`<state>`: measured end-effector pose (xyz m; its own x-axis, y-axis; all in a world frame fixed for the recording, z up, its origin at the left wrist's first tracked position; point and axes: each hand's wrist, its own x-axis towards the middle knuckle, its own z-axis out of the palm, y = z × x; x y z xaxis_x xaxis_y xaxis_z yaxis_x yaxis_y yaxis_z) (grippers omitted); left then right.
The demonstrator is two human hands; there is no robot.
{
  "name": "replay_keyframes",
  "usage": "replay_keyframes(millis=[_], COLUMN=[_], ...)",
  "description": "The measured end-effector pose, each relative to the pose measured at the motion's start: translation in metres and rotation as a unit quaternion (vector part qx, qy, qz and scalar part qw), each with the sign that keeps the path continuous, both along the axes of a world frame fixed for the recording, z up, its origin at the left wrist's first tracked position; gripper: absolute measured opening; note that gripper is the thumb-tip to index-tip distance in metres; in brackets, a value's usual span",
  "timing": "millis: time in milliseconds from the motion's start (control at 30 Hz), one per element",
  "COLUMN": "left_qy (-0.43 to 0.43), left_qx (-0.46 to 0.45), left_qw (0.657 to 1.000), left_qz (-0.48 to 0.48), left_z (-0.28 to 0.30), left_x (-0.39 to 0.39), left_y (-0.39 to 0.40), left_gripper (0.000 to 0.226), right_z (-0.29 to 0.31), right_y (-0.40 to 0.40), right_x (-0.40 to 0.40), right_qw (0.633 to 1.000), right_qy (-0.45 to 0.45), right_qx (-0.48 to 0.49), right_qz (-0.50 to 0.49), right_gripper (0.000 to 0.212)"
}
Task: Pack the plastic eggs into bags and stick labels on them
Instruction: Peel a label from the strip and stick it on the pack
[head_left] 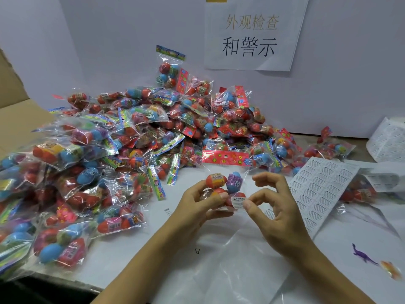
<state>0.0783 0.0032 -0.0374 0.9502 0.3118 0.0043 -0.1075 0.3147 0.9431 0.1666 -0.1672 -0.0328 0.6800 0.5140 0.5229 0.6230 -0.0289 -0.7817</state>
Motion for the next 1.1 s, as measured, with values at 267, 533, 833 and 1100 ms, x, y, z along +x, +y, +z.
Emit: replay_keyframes(millis=[267,533,833,1100], left_qy=[-0.021,-0.026,-0.038,-0.044], left_qx=[0.028,0.043,0.049,0.029], left_qw=[0.999,0.999,0.998,0.999], left_qz=[-0.024,-0.003,0.01,0.007], left_z=[-0.003,-0.005,-0.008,-0.009], left_x=[-0.001,0.001,0.001,0.002], left_y=[-0.002,0.0,-0.003,0.0], left_gripper=[0.063,0.06,0.06,0.06], right_z=[-0.001,-0.003,-0.008,-0.007], right_y=[0.0,0.001,0.006,0.004], right_x=[-0.002,0.0,-0.001,0.001], right_qw=[1.0,1.0,0.997,0.997], right_qy=[-0.006,-0.008,-0.012,0.04], right_qx=[-0.009,-0.013,-0.035,-0.03], right_qz=[-0.007,-0.019,-0.068,-0.066], right_gripper=[0.013,0.013,0.018,0.041])
